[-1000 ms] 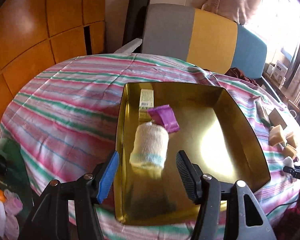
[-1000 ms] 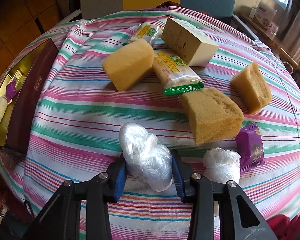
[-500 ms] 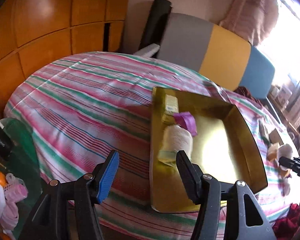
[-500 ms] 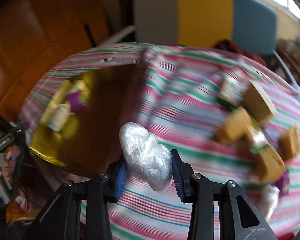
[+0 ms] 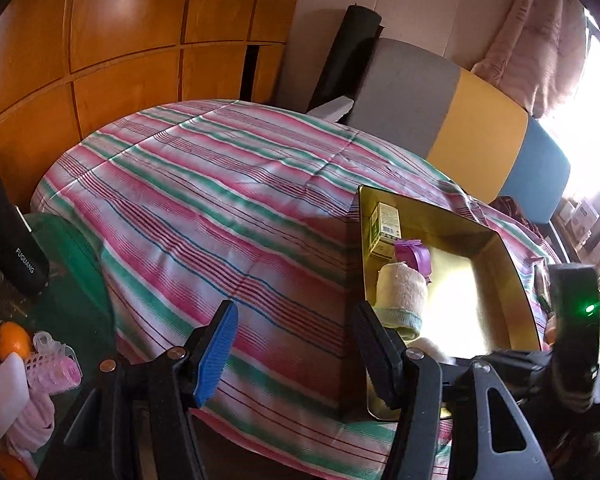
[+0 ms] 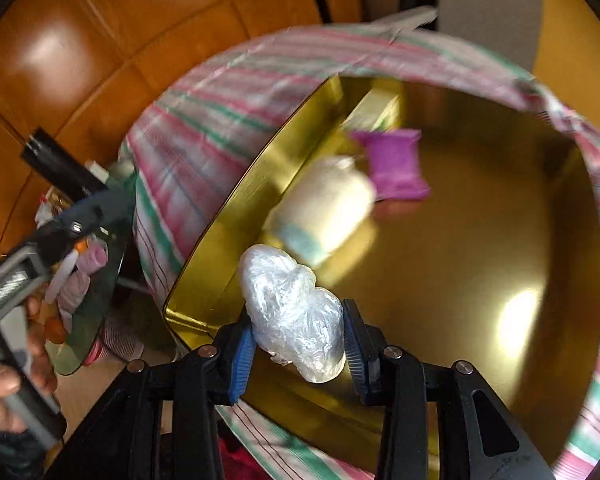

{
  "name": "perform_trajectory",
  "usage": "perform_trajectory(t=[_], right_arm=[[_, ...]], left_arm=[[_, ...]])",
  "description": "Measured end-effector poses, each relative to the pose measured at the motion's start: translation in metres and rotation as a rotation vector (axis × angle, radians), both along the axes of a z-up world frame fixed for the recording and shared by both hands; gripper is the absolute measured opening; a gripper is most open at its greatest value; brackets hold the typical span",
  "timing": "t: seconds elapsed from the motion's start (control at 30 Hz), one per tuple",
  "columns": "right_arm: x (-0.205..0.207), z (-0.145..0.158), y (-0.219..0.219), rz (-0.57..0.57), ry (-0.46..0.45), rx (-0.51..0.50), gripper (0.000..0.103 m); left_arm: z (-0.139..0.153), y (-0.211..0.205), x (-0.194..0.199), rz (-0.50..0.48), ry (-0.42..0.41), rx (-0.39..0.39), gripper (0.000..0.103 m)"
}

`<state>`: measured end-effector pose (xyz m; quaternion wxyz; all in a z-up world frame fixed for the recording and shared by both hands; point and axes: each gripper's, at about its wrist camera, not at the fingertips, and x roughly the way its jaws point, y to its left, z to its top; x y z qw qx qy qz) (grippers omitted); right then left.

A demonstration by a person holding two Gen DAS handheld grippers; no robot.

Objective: Organize objects
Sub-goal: 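Carry the plastic bundle to the tray and release it with the right gripper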

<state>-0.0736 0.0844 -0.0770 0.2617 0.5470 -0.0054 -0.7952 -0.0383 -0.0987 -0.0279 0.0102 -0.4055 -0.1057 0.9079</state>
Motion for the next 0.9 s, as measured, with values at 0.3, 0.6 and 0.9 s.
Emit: perform_trajectory(t=[0.3, 0.6, 0.9], right_arm=[[0.005, -0.013, -0.006, -0.011, -0.045, -0.051, 0.062], [0.019, 0.005, 0.015, -0.054, 0.044, -0.009, 0.067], [0.037, 0.033, 0.037, -0.119, 0.183, 0.038, 0.082]], left_arm=[[-0.007, 0.011, -0.002, -0.031, -0.017, -0.007, 0.06], [0.004, 0.03, 0.006, -0.071, 0.018, -0.047, 0.06], [0.013, 0.059, 0.014, -0.141, 0.042, -0.074, 0.06]])
